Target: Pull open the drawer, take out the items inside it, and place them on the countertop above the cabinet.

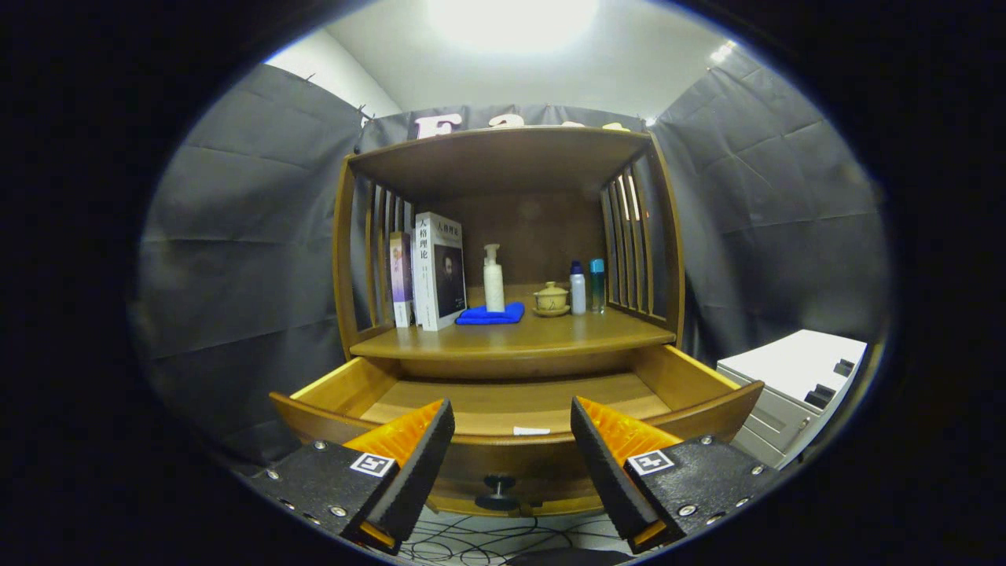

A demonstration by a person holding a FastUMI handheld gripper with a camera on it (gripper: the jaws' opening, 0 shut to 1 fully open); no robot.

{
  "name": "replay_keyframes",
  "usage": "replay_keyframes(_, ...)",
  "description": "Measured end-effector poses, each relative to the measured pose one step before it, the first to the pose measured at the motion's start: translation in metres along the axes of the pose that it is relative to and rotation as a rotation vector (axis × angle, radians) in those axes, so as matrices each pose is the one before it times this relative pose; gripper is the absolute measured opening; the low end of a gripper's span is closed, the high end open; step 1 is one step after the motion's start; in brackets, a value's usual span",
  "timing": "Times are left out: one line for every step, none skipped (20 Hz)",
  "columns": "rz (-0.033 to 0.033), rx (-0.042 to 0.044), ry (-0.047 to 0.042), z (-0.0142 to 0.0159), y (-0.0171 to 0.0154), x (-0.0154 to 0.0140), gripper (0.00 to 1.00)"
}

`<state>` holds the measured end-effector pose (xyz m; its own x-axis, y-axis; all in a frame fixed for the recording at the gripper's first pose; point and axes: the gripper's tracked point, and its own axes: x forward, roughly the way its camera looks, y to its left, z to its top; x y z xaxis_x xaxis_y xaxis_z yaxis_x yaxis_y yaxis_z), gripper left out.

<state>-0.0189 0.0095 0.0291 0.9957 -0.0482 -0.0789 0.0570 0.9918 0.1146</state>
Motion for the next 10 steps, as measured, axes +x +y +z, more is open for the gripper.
replay_keyframes(-0.00799, -0.00103, 0.00628, 0.00364, -0.00086, 0.00504, 0.92)
replay_keyframes(-0.01121, -0.00521, 0.00946, 0.00130, -0.00288, 0.00428, 0.92)
replay_keyframes(-0.00394, -0.00602, 0.00939, 0.00213, 0.00032, 0.00463, 0.92)
replay_keyframes(-0.00306, -0.00312, 0.00376, 0.00246, 0.00050, 0.00542, 0.92)
replay_keyframes(0.00190, -0.00264, 0.00430, 0.00260, 0.00237, 0.00731, 0.92)
replay_keyframes(-0.01021, -0.00428, 0.00575, 0.00252, 0.00043, 0.00641, 0.92)
replay_keyframes(-0.02290, -0.00212, 0.01782, -0.00123, -0.00292, 0.00787, 0.92)
replay_keyframes(-0.00494, -0.00086, 0.01558, 0.00007, 0.00268, 0.00715, 0.92)
replay_keyframes(-0.00868, 0.00306, 0.03472, -0.00233, 0.00406, 0.00892, 0.93)
replay_keyframes(0.00275, -0.00253, 0.01515, 0.00093, 0.00454, 0.00797, 0.93)
